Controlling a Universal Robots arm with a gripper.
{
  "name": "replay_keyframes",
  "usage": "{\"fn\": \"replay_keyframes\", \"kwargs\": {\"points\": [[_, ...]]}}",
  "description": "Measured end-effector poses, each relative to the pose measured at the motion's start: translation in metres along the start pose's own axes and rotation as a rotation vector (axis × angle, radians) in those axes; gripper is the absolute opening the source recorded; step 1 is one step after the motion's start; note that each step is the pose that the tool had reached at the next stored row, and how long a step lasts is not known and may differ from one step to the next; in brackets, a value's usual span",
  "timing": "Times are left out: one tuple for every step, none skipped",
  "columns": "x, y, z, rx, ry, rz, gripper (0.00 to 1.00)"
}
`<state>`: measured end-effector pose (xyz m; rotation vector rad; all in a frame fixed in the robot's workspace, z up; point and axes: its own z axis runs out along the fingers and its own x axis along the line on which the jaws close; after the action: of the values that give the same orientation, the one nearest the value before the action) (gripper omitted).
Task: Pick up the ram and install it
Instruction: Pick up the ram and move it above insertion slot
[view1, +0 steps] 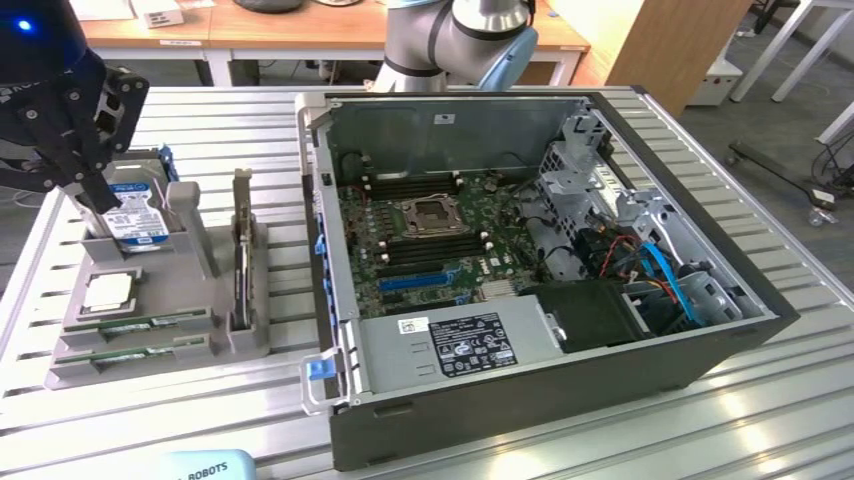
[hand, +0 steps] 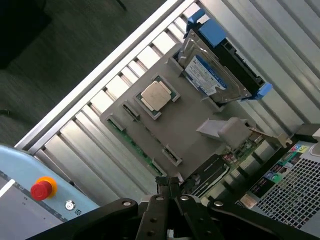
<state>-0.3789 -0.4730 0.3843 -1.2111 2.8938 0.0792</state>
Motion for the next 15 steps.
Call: {"fn": "replay_keyframes", "kwargs": {"points": [[0.0, 0.0, 0.0001, -0.0004, 0.0008, -0.018, 0.1], [0.0, 0.0, 0.0002, -0.0008, 0.0016, -0.036, 0.1], [0.0, 0.0, 0.0002, -0.0012, 0.0025, -0.054, 0.1], [0.0, 0.0, 0.0003, -0.0017, 0.0032, -0.072, 0.1], [0.0, 0.0, 0.0003, -0.0021, 0.0041, -0.09, 0.1], [0.0, 0.0, 0.0004, -0.0024, 0.0049, -0.108, 0.1], [0.0, 0.0, 0.0005, -0.0029, 0.0057, -0.126, 0.1], [0.0, 0.0, 0.0006, -0.0034, 0.0065, -0.144, 0.1], [0.0, 0.0, 0.0006, -0.0037, 0.0073, -0.163, 0.1], [0.0, 0.0, 0.0007, -0.0041, 0.0082, -0.181, 0.1], [0.0, 0.0, 0.0008, -0.0046, 0.009, -0.199, 0.1], [0.0, 0.0, 0.0008, -0.005, 0.0099, -0.217, 0.1], [0.0, 0.0, 0.0009, -0.0054, 0.0106, -0.235, 0.1], [0.0, -0.0001, 0.001, -0.0058, 0.0114, -0.253, 0.1], [0.0, 0.0, 0.001, -0.0062, 0.0122, -0.271, 0.1]]}}
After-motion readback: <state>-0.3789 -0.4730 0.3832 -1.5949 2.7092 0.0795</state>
